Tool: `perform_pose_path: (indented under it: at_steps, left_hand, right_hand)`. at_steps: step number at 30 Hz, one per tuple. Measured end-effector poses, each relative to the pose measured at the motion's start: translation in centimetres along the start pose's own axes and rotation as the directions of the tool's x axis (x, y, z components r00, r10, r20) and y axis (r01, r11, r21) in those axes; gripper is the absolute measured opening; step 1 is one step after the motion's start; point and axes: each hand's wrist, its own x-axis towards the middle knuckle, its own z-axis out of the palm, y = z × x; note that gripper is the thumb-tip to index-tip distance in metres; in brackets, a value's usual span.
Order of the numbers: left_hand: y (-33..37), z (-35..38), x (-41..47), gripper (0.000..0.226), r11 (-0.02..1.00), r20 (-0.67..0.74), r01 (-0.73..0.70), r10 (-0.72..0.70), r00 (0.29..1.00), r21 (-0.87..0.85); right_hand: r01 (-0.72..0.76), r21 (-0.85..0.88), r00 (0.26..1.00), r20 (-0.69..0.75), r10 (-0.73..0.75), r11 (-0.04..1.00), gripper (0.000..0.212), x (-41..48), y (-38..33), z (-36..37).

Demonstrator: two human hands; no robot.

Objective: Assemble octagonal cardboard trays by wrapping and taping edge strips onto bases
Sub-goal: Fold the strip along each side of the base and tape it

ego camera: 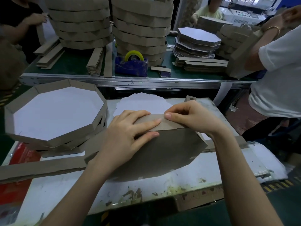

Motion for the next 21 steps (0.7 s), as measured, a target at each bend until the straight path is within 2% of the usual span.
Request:
perform_pose_path:
  at_steps: [3,11,17,19,21]
  left_hand:
    - [-0.1,0.1,0.1,0.043,1.000,0.002,-0.009,0.009,1.000,0.020]
    - [-0.5,0.1,0.1,0.039,0.998,0.028,-0.029,0.027,0.999,0.057]
    - [-0.1,-0.1,0.1,0.037,0.998,0.051,-0.013,0.010,0.999,0.063]
    - [0.3,-0.1,0.2,0.038,0.995,0.054,-0.021,0.016,0.998,0.102]
    - [1.0,0.0,0.5,0.038,0.990,0.064,-0.025,0.017,0.998,0.140]
  right_hand:
    - [-0.039,0.023,0.999,0.018,0.039,0.999,0.032,0.2,0.3,-0.5]
    - [-0.024,0.085,0.999,-0.022,0.026,0.996,0.020,0.8,0.5,0.2]
    - [-0.046,0.108,0.999,-0.005,0.047,0.993,0.019,0.5,1.2,0.2]
    - [-0.046,0.111,0.999,0.006,0.046,0.993,0.022,0.5,1.3,0.4]
    - [-0.052,0.126,0.998,0.029,0.048,0.991,0.035,0.6,1.2,0.3]
